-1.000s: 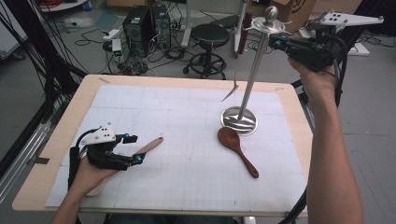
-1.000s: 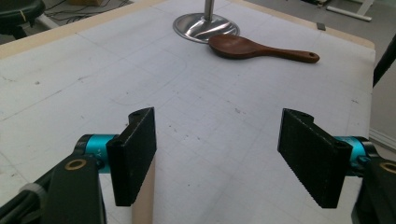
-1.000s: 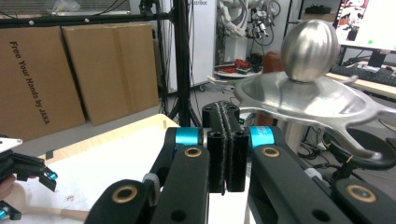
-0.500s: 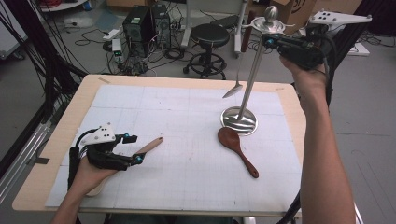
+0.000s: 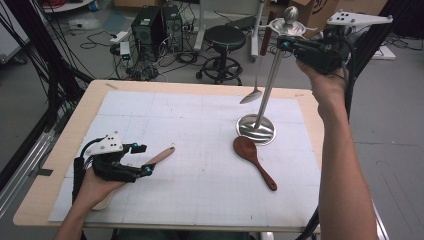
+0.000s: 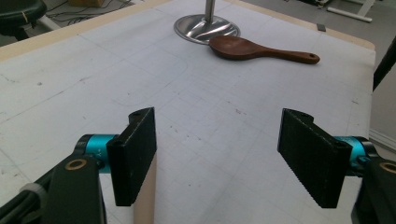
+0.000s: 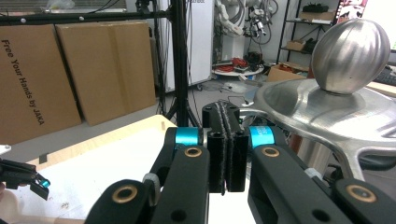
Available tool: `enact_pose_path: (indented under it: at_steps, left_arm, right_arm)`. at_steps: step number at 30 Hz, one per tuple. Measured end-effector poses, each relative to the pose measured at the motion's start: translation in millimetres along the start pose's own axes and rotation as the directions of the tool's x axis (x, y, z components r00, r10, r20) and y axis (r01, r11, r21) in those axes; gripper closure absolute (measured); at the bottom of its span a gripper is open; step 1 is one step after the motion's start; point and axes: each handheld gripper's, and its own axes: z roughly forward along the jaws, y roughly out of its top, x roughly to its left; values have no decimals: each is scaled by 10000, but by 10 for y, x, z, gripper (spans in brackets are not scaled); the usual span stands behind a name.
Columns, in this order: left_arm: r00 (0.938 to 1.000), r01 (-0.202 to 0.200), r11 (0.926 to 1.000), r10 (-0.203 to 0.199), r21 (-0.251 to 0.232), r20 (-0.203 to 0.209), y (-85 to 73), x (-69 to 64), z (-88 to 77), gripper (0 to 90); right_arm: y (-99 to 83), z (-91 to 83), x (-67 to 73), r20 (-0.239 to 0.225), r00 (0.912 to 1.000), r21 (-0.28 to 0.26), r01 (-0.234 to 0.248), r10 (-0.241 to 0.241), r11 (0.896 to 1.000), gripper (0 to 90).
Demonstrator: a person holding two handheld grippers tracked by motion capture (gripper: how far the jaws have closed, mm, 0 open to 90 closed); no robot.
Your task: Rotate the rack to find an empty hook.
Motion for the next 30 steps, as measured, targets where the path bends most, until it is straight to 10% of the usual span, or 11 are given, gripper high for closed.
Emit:
enact_pose_path:
  at_steps: [30]
  left_arm:
    - [10000, 2, 10000, -2, 29, 22, 1, -6, 5, 289]
  right_arm:
    - [-91, -233, -83, 86, 10000, 116, -47, 46, 9999, 900]
